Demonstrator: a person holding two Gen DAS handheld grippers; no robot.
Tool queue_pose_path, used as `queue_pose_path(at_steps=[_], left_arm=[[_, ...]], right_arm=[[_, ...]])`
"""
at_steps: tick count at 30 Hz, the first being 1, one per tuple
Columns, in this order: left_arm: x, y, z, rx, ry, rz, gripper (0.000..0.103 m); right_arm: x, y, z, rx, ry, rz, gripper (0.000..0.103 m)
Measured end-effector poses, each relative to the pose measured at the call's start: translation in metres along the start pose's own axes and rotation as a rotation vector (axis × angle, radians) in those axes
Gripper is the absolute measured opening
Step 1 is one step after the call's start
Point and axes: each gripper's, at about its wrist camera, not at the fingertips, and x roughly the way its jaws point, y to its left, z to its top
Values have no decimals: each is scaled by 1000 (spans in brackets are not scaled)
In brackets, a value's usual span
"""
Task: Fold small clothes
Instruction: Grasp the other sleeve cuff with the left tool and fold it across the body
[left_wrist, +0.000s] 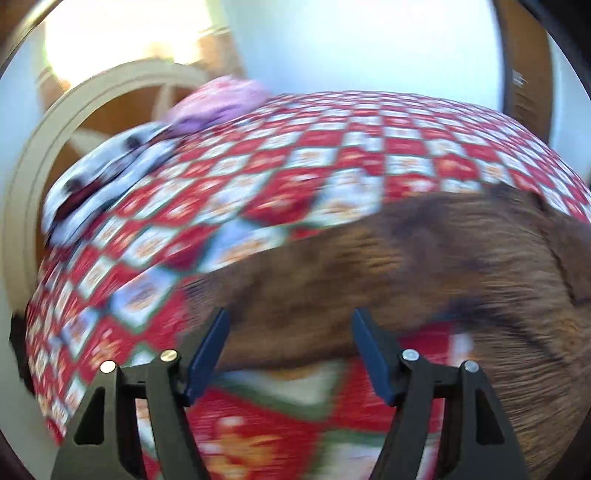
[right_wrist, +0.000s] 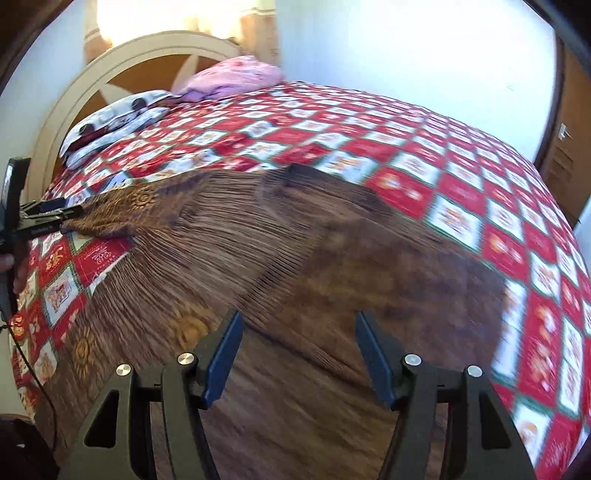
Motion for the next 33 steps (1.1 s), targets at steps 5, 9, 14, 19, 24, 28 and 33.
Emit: queue_pose_path(at_steps=[5, 9, 14, 19, 24, 28, 33], left_arm=[[18, 54, -15, -116, 46, 87, 71], [31, 69, -18, -172, 66, 56, 71], [57, 72, -6, -235, 98, -1, 71], [73, 71, 0, -270, 143, -23, 68], [79, 67, -1, -273, 152, -66, 42], [75, 65, 5, -262, 142, -116, 10], [61, 67, 17, -265, 94, -149, 9]], right_arm=[[39, 25, -13, -21, 97, 21, 64], [34, 30, -19, -28, 62, 0, 64], [31, 32, -25, -33, 23, -35, 64], [29, 35, -28, -42, -6, -70, 66], [29, 34, -28, -29, -7, -72, 68], [29, 36, -29, -31, -13, -88, 68], [23, 36, -30, -16, -28, -86, 69]])
